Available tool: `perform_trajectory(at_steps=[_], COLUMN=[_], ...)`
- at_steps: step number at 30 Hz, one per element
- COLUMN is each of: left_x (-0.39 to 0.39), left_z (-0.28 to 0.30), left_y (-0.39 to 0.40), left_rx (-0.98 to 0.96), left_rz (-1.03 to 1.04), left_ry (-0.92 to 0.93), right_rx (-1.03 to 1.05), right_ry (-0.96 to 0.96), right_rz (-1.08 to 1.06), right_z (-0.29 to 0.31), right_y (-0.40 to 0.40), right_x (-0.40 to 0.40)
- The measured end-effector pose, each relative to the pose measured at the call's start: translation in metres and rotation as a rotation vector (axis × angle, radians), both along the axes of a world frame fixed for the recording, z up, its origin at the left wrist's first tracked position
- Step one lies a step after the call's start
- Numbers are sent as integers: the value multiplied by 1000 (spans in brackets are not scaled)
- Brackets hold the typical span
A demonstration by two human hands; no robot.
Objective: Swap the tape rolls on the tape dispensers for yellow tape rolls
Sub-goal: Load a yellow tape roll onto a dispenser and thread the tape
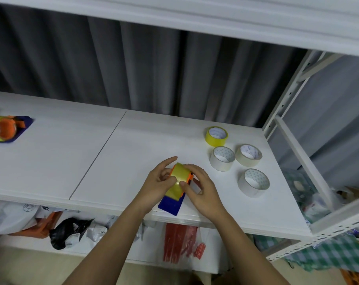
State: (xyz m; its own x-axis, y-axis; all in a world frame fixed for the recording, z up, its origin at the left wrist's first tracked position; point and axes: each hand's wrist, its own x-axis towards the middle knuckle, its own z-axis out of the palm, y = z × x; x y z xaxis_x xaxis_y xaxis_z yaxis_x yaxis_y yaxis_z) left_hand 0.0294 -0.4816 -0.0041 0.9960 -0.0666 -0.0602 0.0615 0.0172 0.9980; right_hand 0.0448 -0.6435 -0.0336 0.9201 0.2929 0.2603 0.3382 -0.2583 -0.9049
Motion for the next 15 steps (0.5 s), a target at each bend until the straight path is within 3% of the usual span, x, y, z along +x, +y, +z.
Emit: perform_trajectory(at_steps=[15], left_x=[-2], left_z=[-2], left_y=[3], left_rx=[27], left_rz=[-40], left_ry=[-12], right_rx=[27], right_ry=[403], right_rz=[-108], right_z=[2], right_y=[7], right_x=[25])
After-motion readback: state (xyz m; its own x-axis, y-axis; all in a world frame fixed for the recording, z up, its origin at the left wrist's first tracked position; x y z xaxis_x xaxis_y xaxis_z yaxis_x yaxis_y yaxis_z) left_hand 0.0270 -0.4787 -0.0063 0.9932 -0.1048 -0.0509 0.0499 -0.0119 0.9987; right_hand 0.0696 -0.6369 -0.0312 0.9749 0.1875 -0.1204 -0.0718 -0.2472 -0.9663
